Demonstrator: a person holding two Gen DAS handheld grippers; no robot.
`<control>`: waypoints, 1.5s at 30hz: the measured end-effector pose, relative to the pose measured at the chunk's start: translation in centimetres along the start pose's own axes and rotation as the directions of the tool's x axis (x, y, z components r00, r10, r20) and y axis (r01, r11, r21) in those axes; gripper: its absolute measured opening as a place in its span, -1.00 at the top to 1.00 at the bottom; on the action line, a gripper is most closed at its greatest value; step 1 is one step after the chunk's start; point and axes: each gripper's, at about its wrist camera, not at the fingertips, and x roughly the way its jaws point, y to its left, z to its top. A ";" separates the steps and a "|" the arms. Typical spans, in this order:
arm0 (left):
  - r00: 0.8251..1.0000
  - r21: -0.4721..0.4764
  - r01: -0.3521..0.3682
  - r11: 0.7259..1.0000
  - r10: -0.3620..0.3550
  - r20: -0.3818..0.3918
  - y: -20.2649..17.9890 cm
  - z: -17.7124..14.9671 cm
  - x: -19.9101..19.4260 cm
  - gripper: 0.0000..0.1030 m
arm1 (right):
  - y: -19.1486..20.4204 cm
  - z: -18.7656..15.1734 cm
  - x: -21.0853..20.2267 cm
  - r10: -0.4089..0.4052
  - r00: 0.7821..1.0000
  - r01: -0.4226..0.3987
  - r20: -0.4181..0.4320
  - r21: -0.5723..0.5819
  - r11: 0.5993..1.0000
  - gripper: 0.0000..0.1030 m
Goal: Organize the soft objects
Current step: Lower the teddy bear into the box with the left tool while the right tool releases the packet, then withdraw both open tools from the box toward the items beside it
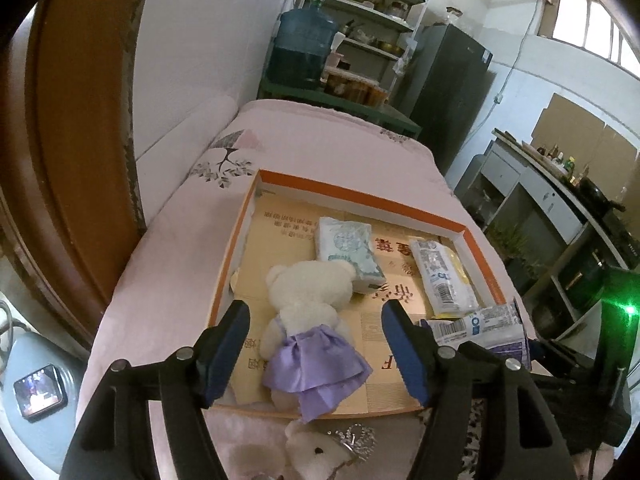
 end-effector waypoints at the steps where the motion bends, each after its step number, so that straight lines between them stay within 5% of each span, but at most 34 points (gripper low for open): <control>1: 1.000 -0.001 0.003 1.000 -0.003 0.004 0.0 0.0 -0.1 -0.32 | -0.1 0.0 -0.2 0.015 1.000 -0.015 0.001 0.008 1.000 -0.48; 4: 1.000 -0.001 0.011 1.000 -0.011 0.008 0.0 0.0 -0.3 -0.32 | -0.6 0.0 -1.1 0.163 0.987 -0.163 0.012 0.040 0.986 -0.50; 7: 1.000 -0.002 0.017 1.000 -0.017 0.007 -0.1 -0.1 -0.5 -0.32 | -0.1 -0.1 -1.7 0.074 0.997 -0.073 0.016 -0.027 0.997 -0.51; 10: 1.000 -0.001 0.023 1.000 -0.023 0.003 -0.2 -0.2 -0.6 -0.32 | -1.8 -0.4 -2.5 0.270 0.962 -0.273 0.048 0.084 0.958 -0.51; 14: 1.000 -0.004 0.030 1.000 -0.030 0.002 -0.2 -0.3 -0.9 -0.32 | -2.6 -0.7 -3.3 0.104 0.991 -0.111 0.088 0.088 0.990 -0.51; 45: 0.997 0.068 -0.039 0.997 0.034 0.071 -1.4 -2.3 -6.9 -0.32 | -0.5 -4.2 -7.4 0.063 0.994 -0.069 0.088 0.074 0.995 -0.51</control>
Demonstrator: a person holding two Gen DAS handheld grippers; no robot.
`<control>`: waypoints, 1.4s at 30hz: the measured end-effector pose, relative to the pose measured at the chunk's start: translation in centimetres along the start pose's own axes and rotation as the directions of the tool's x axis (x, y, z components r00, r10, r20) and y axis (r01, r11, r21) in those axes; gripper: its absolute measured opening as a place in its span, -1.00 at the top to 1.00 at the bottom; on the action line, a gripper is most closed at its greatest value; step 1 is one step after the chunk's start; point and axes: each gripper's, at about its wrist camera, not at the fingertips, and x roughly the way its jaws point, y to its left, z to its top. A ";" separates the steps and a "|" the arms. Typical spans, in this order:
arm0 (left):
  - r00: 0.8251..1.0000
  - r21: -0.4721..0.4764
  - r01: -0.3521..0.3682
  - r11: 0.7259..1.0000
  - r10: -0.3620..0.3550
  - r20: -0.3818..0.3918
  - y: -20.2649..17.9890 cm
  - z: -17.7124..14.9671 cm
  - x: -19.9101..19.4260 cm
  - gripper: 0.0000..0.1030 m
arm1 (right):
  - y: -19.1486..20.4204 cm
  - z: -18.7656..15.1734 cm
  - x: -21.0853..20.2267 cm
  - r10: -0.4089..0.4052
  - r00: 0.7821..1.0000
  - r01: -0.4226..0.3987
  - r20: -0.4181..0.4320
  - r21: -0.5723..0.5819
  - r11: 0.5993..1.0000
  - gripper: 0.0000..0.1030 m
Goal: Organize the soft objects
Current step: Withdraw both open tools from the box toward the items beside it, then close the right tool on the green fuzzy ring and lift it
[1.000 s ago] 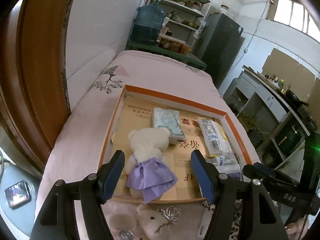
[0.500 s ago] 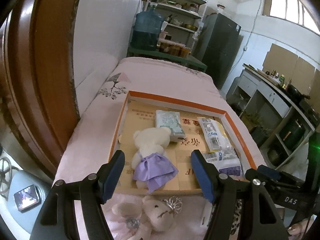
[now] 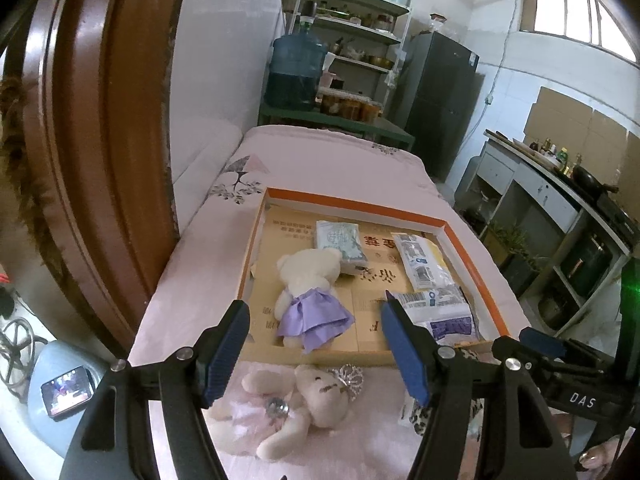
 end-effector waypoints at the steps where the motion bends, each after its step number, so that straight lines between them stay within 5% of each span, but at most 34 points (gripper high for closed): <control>1: 1.000 0.001 0.000 1.000 0.000 0.001 0.0 0.0 -0.1 -0.32 | 0.1 -0.1 -0.2 0.000 1.000 0.000 0.000 -0.001 1.000 -0.51; 20: 0.999 -0.001 0.016 1.000 -0.016 0.029 0.2 -2.1 -4.2 -0.32 | 2.3 -3.0 -4.5 0.011 1.000 -0.010 0.016 -0.047 0.999 -0.51; 42: 0.996 -0.002 0.089 0.996 -0.089 -0.004 0.0 -6.7 -6.8 -0.32 | 5.8 -10.3 -7.8 0.065 0.997 -0.068 -0.031 -0.105 0.992 -0.51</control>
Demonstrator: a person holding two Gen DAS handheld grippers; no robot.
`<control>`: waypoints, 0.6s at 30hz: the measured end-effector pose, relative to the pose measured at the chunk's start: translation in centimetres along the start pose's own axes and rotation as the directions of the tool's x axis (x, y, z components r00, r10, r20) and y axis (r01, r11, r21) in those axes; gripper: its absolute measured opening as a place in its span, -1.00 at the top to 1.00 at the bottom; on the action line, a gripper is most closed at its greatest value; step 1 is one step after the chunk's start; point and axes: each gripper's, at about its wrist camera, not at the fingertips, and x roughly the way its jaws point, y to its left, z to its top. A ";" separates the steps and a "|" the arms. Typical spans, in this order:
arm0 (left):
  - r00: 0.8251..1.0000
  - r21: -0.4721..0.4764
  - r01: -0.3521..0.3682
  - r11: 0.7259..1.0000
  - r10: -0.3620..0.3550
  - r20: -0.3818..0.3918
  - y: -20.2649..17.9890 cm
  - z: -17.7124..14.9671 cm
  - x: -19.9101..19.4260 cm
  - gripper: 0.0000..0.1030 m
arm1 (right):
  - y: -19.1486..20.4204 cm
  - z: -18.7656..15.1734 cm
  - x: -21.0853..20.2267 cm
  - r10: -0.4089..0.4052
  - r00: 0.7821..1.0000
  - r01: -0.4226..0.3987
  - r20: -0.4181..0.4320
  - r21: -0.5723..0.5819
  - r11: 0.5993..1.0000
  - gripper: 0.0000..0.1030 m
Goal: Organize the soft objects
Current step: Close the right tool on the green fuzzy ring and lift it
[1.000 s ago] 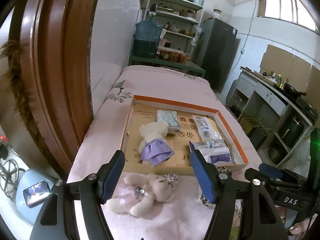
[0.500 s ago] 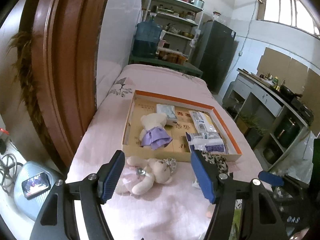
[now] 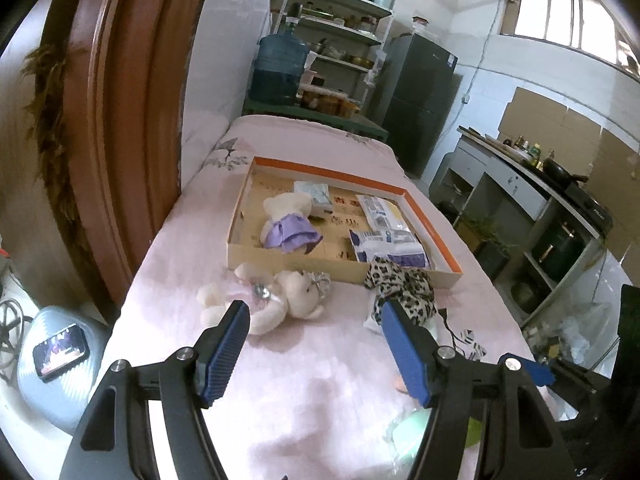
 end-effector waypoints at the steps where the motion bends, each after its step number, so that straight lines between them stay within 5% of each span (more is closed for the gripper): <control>1: 1.000 -0.001 0.001 1.000 -0.001 -0.001 0.0 -0.1 0.0 -0.32 | 0.1 -0.3 0.0 0.001 1.000 -0.001 -0.001 0.000 1.000 -0.51; 18: 0.999 0.023 0.039 0.999 -0.038 -0.036 -1.2 -3.1 -0.6 -0.32 | 0.7 -2.0 -0.1 -0.013 1.000 0.013 -0.015 -0.007 1.000 -0.52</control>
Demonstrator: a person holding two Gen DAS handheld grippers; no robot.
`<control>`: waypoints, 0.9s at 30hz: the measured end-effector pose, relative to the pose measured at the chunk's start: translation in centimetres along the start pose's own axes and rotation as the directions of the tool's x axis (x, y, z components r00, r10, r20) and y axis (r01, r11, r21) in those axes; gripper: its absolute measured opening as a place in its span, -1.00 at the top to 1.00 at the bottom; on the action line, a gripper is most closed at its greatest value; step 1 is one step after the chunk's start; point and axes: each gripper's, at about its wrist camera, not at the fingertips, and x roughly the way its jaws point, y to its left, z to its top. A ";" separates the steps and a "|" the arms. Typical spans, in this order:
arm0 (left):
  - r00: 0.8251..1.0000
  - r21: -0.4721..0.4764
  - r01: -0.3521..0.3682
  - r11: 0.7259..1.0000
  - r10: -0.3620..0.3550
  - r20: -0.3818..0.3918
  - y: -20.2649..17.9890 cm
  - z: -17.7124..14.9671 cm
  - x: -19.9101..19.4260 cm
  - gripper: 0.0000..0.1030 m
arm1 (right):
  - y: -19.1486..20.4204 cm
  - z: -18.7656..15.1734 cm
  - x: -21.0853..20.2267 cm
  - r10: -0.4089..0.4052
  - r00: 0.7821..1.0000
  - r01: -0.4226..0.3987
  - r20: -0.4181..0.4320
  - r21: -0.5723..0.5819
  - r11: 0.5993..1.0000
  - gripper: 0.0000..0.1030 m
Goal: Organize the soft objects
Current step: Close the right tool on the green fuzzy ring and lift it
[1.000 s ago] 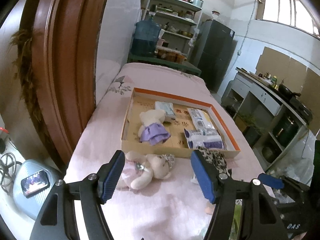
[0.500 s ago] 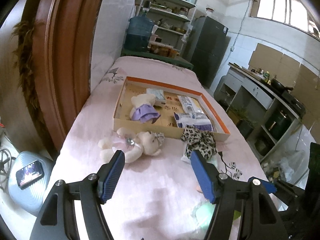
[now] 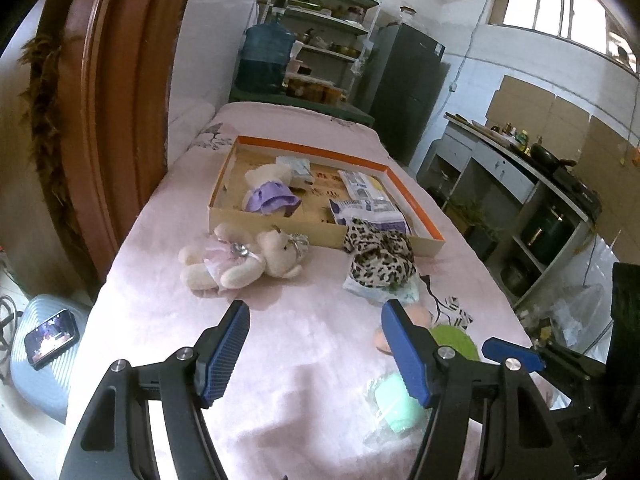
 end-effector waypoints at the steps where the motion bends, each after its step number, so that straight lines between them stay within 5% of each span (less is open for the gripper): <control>1: 1.000 0.001 0.001 1.000 -0.001 -0.001 -0.1 -0.1 0.0 -0.32 | 0.0 -0.1 0.0 0.001 1.000 -0.001 -0.003 0.001 1.000 -0.52; 5: 1.000 0.006 0.002 1.000 -0.002 -0.010 -0.2 -0.4 0.0 -0.32 | 0.1 -0.3 0.3 0.001 1.000 -0.001 -0.013 -0.003 1.000 -0.51; 17: 1.000 0.009 0.004 1.000 -0.003 -0.027 -0.3 -0.9 0.3 -0.32 | 0.0 -0.6 1.0 0.009 0.999 -0.009 -0.031 -0.005 1.000 0.13; 27: 0.998 0.010 0.033 0.999 -0.033 -0.047 -0.3 -1.4 0.9 -0.32 | -0.7 -0.7 1.1 0.048 0.998 -0.047 -0.032 0.027 0.999 0.43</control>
